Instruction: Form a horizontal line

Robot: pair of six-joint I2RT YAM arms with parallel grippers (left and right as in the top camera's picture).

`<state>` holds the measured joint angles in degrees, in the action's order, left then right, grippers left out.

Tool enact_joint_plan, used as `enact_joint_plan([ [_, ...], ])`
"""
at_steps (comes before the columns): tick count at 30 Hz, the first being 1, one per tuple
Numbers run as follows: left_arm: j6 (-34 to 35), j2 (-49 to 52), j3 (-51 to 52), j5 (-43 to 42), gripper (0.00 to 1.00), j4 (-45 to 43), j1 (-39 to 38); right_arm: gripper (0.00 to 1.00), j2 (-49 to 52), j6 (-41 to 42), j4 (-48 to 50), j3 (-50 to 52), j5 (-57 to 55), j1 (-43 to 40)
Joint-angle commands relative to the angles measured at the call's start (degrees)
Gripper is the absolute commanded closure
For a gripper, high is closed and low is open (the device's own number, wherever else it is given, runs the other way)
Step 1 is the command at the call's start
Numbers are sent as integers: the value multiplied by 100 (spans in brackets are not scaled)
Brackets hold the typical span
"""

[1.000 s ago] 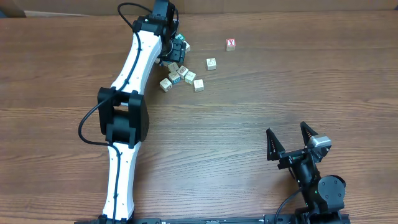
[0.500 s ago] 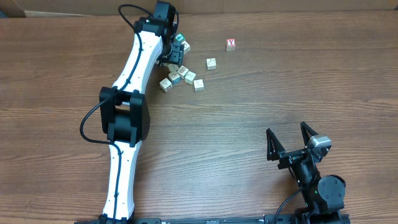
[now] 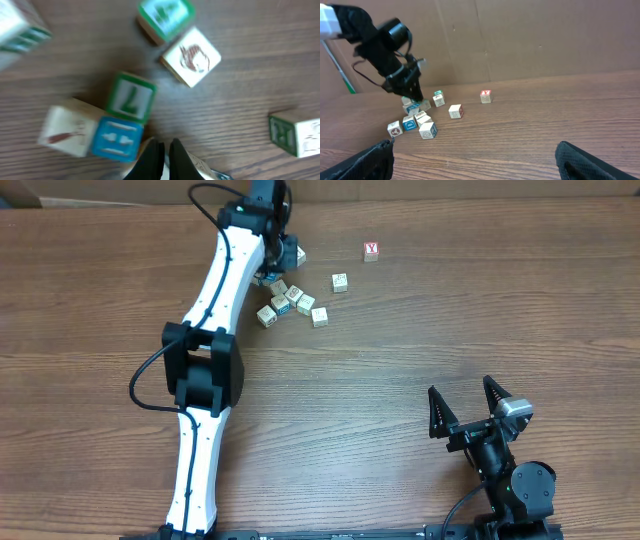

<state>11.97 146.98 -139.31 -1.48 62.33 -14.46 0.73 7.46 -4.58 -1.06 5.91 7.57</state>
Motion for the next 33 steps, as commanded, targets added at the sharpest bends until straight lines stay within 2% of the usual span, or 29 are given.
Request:
enact_joint_plan([
  [1, 22, 306, 160, 232, 95, 7, -122, 0, -28, 15, 20, 59, -44, -20],
  [10, -269, 313, 160, 1805, 87, 337, 87, 0, -28, 15, 20, 59, -44, -20],
  [15, -273, 313, 160, 1735, 81, 444, 376, 0, -28, 15, 20, 59, -44, -20],
  [20, -166, 313, 157, 1172, 71, 417, 629, 0, -28, 15, 20, 59, -44, -20],
  [25, -345, 313, 157, 87, 42, 103, 682, 0, -28, 15, 20, 59, -44, -20],
  [27, -417, 313, 157, -166, 33, -37, 656, 0, -28, 15, 20, 59, -44, -20],
  [28, -435, 313, 157, -219, 25, -96, 629, 0, -28, 15, 20, 59, -44, -20],
  [30, -525, 313, 157, -256, 17, -208, 568, 0, -28, 15, 20, 59, -44, -20],
  [33, -741, 313, 157, -269, 13, -365, 450, 0, -28, 15, 20, 59, -44, -20],
])
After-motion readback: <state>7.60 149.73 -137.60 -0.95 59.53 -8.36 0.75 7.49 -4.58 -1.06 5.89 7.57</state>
